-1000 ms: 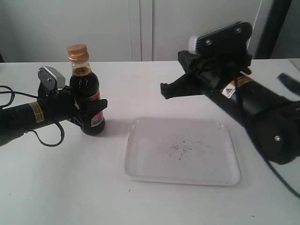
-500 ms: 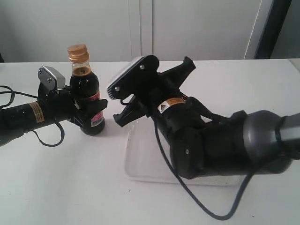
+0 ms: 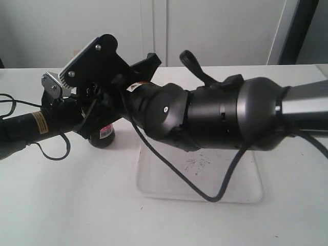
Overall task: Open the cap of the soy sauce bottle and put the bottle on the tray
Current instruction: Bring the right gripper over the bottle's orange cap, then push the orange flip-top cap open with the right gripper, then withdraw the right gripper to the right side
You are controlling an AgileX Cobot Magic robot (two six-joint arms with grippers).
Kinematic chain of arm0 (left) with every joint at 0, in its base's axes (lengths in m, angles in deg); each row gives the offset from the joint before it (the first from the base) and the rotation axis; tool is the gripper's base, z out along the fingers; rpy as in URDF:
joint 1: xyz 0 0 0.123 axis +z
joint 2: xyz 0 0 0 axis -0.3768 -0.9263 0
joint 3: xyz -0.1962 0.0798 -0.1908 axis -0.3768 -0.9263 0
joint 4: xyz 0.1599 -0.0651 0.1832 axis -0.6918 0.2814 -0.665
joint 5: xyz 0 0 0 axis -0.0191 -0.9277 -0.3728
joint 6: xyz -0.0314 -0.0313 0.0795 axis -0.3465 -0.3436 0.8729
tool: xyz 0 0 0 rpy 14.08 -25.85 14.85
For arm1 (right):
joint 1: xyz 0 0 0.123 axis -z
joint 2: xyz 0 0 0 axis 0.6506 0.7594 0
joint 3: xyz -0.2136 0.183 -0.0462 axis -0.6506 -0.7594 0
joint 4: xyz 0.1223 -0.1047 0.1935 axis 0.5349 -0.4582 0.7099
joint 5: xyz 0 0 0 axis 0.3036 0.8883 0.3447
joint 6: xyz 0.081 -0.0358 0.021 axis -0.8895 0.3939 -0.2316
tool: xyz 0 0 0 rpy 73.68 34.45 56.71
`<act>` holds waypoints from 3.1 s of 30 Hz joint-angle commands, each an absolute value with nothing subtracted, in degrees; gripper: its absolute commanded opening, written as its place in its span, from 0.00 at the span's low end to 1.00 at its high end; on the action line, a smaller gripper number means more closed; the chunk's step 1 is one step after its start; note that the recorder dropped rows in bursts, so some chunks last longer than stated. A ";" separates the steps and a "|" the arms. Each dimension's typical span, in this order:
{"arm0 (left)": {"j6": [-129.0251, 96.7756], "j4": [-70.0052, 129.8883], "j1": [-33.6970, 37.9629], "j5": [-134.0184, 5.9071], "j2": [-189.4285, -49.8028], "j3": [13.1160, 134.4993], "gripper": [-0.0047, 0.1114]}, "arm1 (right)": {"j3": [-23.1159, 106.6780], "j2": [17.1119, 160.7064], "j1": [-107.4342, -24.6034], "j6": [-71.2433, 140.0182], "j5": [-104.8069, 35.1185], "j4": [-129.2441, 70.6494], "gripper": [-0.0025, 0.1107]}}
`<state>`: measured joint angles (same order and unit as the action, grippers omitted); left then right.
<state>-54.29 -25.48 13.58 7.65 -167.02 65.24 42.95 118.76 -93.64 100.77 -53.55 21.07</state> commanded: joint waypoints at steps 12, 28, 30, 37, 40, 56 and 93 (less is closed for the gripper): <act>-54.64 -27.95 13.42 5.91 -167.90 65.18 0.04 | 54.30 119.64 -82.99 96.54 -17.81 28.38 0.02; -54.65 -28.29 13.42 5.91 -167.90 65.18 0.04 | 68.31 129.56 -76.72 99.11 2.60 41.94 0.02; -54.65 -28.29 13.42 5.91 -167.90 65.18 0.04 | 69.43 130.38 -75.58 98.86 4.02 43.34 0.02; -54.65 -28.31 13.42 5.91 -167.90 65.18 0.04 | 71.64 132.82 -72.83 97.84 8.19 46.94 0.02; -54.65 -28.31 13.42 5.91 -167.90 65.18 0.04 | 71.64 133.36 -72.83 97.84 8.30 47.50 0.02; -54.51 -28.54 13.42 5.91 -167.90 65.18 0.04 | 71.64 133.82 -72.59 97.96 2.66 50.93 0.02; -53.53 -29.22 13.42 5.91 -167.90 65.18 0.04 | 79.34 129.93 -72.49 44.94 -4.49 -24.59 0.02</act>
<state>-53.09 -26.75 13.67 8.04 -167.45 65.81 78.97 132.02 -72.81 54.73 -8.72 -11.52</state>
